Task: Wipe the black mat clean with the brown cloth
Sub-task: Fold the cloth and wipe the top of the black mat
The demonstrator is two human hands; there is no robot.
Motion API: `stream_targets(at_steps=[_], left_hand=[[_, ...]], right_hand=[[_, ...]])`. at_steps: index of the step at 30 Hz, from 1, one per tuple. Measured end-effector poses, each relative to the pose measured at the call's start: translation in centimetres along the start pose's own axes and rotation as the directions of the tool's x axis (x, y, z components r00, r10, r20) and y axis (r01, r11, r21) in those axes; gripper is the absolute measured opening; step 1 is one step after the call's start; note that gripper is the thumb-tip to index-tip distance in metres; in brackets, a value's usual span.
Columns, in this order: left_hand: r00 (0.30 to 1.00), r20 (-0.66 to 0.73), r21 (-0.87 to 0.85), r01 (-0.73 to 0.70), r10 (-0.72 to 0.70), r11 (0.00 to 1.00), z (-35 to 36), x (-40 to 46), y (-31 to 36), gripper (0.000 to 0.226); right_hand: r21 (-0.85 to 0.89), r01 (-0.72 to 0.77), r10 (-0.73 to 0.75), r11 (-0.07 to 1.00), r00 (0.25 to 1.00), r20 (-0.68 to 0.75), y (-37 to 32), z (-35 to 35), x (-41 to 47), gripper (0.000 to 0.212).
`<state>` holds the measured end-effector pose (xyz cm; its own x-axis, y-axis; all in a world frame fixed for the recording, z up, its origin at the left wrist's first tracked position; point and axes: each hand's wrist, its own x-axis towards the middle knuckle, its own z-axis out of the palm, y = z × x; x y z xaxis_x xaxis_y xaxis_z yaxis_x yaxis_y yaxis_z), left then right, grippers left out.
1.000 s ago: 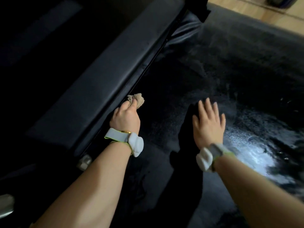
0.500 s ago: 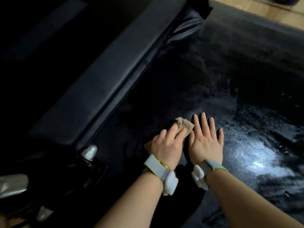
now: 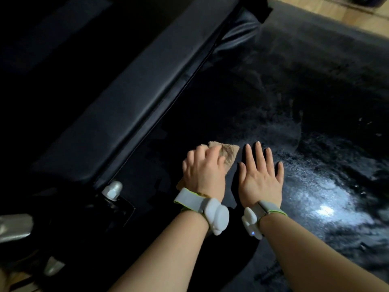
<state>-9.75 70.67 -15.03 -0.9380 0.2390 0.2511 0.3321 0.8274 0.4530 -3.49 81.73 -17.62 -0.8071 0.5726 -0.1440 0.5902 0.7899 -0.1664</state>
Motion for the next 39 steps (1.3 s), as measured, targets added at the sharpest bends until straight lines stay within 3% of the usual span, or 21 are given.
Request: stream_targets(at_steps=[5,8,12,14,17,21,25,29,31,34,36,39], left_hand=[[0.995,0.099,0.193,-0.014,-0.005,0.981,0.6,-0.3,0.6,0.048],[0.994,0.106,0.147,-0.009,-0.007,0.989,0.9,-0.6,1.4,0.049],[0.988,0.079,0.058,-0.135,0.131,0.989,1.9,-1.0,1.4,0.058],[0.973,0.042,0.035,-0.227,0.225,0.973,2.0,-1.1,1.1,0.052],[0.899,0.006,0.124,-0.435,0.438,0.892,2.1,-0.9,-0.1,0.017],[0.839,0.051,0.2,-0.54,0.542,0.817,1.8,-0.6,-1.4,0.021],[0.81,0.075,0.188,-0.584,0.581,0.79,1.3,0.3,-3.0,0.039],[0.773,0.076,0.199,-0.631,0.63,0.75,0.6,0.7,-3.6,0.032],[0.834,0.098,0.273,-0.547,0.543,0.792,-0.1,2.2,-4.8,0.032],[0.994,-0.034,0.33,-0.089,0.106,0.94,-2.1,5.8,-9.0,0.03],[0.988,-0.112,0.265,0.136,-0.11,0.954,-2.9,6.9,-11.0,0.029],[0.983,-0.106,0.209,0.172,-0.152,0.963,-2.4,6.4,-10.4,0.029]], right_hand=[[0.015,0.014,-0.014,1.0,1.0,-0.014,0.0,0.1,-0.1,0.057],[0.015,0.004,-0.004,1.0,1.0,0.001,0.1,0.0,0.0,0.053],[0.011,-0.003,0.003,1.0,1.0,0.028,0.2,0.1,0.0,0.053],[0.007,-0.004,0.003,1.0,0.999,0.033,0.2,0.0,0.0,0.053],[0.004,0.005,-0.005,1.0,1.0,0.025,0.1,-0.1,-0.2,0.053],[0.009,-0.001,0.001,1.0,1.0,0.011,0.1,0.0,-0.1,0.053],[0.006,-0.001,0.001,1.0,1.0,-0.006,0.0,-0.1,-0.2,0.053],[-0.001,-0.002,0.002,1.0,1.0,0.0,-0.1,-0.1,0.0,0.053],[0.003,-0.004,0.004,1.0,1.0,0.01,0.0,-0.2,0.0,0.053],[0.002,0.0,0.0,1.0,1.0,0.023,0.0,-0.4,-0.1,0.054],[-0.005,0.003,-0.003,1.0,1.0,0.031,0.0,-0.5,-0.1,0.054],[0.0,0.003,-0.003,1.0,0.999,0.039,-0.1,-0.5,0.0,0.054]])
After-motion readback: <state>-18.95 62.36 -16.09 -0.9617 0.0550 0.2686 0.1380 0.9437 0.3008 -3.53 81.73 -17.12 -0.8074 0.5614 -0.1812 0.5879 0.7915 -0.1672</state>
